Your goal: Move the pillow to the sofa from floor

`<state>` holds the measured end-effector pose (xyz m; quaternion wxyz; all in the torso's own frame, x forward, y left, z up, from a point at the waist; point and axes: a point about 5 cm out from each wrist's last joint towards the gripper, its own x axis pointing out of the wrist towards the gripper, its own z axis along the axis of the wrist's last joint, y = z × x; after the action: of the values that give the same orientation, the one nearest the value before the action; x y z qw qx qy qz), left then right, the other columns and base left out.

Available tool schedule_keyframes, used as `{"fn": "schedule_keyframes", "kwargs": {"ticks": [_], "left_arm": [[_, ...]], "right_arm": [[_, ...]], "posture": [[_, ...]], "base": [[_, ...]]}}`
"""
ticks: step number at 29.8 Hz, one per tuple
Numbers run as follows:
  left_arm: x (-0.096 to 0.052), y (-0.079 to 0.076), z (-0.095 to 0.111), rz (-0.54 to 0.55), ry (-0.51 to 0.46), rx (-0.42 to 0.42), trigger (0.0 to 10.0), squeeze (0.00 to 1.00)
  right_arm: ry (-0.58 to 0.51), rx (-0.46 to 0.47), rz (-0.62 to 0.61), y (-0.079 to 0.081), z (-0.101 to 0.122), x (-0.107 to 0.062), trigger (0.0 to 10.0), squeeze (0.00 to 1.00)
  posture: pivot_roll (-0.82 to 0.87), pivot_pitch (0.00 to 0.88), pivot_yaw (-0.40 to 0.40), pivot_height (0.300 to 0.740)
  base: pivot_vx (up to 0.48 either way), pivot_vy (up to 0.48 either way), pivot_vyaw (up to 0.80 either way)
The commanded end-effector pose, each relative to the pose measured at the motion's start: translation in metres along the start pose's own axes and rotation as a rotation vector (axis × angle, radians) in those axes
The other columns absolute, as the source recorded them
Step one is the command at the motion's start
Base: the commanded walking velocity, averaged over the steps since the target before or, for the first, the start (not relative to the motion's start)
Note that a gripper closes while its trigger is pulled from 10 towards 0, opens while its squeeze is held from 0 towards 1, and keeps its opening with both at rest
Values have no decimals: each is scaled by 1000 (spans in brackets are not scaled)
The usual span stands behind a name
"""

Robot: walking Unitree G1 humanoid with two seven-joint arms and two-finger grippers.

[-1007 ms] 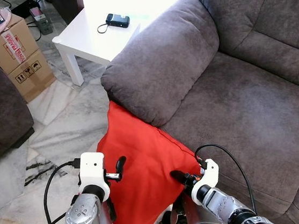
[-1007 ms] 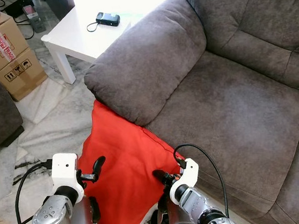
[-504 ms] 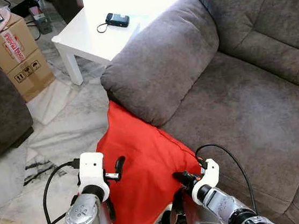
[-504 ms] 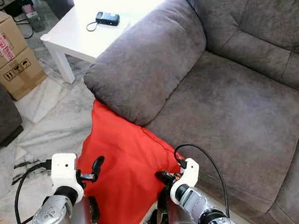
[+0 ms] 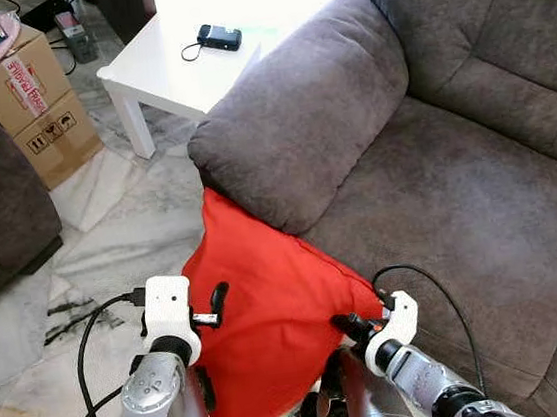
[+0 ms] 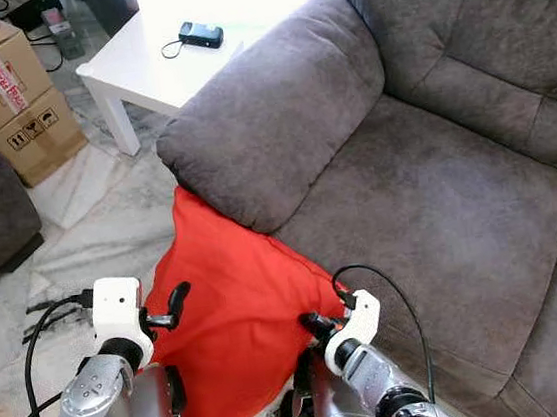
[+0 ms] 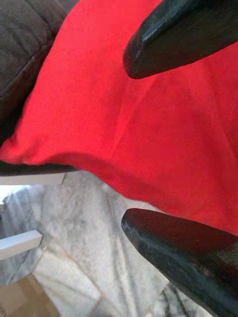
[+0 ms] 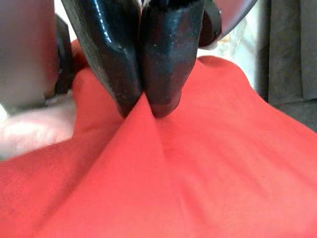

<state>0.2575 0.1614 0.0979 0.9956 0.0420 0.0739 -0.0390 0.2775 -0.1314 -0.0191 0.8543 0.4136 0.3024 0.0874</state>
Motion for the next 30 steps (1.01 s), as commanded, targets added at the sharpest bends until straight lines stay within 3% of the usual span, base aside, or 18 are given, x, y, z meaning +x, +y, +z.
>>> {"fn": "schedule_keyframes", "kwargs": {"ticks": [1, 8, 14, 18, 30], "left_arm": [[0, 1, -9, 18, 24, 9, 10000, 0], [3, 7, -7, 43, 2, 18, 10000, 0], [9, 12, -5, 62, -19, 29, 10000, 0], [22, 13, 2, 64, -57, 41, 10000, 0], [50, 10, 18, 48, -123, 55, 10000, 0]], "right_arm": [[-6, -52, 15, -2, -2, -2, 10000, 0], [1, -102, 109, 6, -12, -2, 10000, 0], [-51, -162, 241, 18, -3, -4, 10000, 0], [-122, -220, 335, 35, 11, -11, 10000, 0], [-259, -220, 354, 49, 27, -22, 10000, 0]], "posture": [[163, 192, -183, 626], [168, 141, -180, 626], [160, 62, -168, 626], [152, 0, -156, 626], [125, 0, -114, 626]], "base": [[0, 0, 0], [0, 0, 0], [0, 0, 0], [0, 0, 0], [0, 0, 0]]}}
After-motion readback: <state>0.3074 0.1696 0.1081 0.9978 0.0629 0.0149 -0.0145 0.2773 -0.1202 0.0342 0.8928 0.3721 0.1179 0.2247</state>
